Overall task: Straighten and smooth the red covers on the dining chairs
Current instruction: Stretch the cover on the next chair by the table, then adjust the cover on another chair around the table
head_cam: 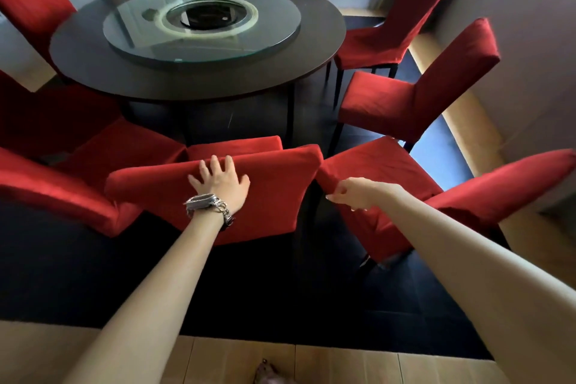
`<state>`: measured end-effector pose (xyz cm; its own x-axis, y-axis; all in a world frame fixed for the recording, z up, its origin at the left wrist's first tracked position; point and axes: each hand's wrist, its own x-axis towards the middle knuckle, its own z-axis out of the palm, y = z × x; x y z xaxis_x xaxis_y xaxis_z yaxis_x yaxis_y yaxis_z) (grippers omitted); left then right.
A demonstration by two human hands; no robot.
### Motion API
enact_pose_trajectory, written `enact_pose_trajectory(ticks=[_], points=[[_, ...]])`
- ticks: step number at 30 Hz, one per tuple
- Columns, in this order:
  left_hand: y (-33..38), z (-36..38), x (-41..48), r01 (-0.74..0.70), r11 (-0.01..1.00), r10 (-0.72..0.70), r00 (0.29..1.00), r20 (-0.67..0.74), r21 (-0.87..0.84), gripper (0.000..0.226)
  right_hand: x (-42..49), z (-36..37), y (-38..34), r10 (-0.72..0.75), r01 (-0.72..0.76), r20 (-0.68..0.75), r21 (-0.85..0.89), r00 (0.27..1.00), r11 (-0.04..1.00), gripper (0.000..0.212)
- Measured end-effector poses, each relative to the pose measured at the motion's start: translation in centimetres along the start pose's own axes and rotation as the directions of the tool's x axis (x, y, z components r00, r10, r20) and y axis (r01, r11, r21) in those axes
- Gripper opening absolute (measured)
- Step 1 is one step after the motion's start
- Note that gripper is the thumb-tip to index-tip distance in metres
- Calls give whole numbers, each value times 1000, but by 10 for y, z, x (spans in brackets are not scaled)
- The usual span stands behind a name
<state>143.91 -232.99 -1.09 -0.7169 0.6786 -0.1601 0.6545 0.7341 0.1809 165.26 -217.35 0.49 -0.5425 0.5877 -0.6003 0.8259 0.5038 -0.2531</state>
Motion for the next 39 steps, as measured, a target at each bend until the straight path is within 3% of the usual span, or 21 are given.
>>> enact_pose_trajectory(ticks=[3, 7, 13, 16, 21, 29, 39], points=[[36, 10, -24, -26, 999, 27, 999, 30, -28, 72, -18, 1, 32, -2, 2, 18, 18, 1000, 1000, 30], [77, 26, -53, -34, 997, 36, 999, 27, -66, 73, -37, 5, 83, -66, 78, -158, 74, 985, 994, 27], [133, 53, -89, -158, 987, 154, 976, -157, -11, 48, -62, 7, 159, -99, 118, -259, 60, 961, 991, 27], [165, 62, -103, -207, 978, 206, 962, -180, 13, 35, -74, 9, 192, -104, 121, -283, 44, 953, 992, 26], [214, 71, -118, -294, 955, 297, 941, -159, 45, 31, -90, 5, 239, -65, 78, -336, 23, 940, 997, 21], [302, 81, -98, -432, 898, 439, 893, -101, 82, 33, -97, -23, 299, 111, -62, -475, 117, 873, 991, 30], [452, 106, -51, -565, 823, 564, 825, 36, 50, 34, -65, -102, 377, 151, -125, -447, 88, 882, 988, 33]])
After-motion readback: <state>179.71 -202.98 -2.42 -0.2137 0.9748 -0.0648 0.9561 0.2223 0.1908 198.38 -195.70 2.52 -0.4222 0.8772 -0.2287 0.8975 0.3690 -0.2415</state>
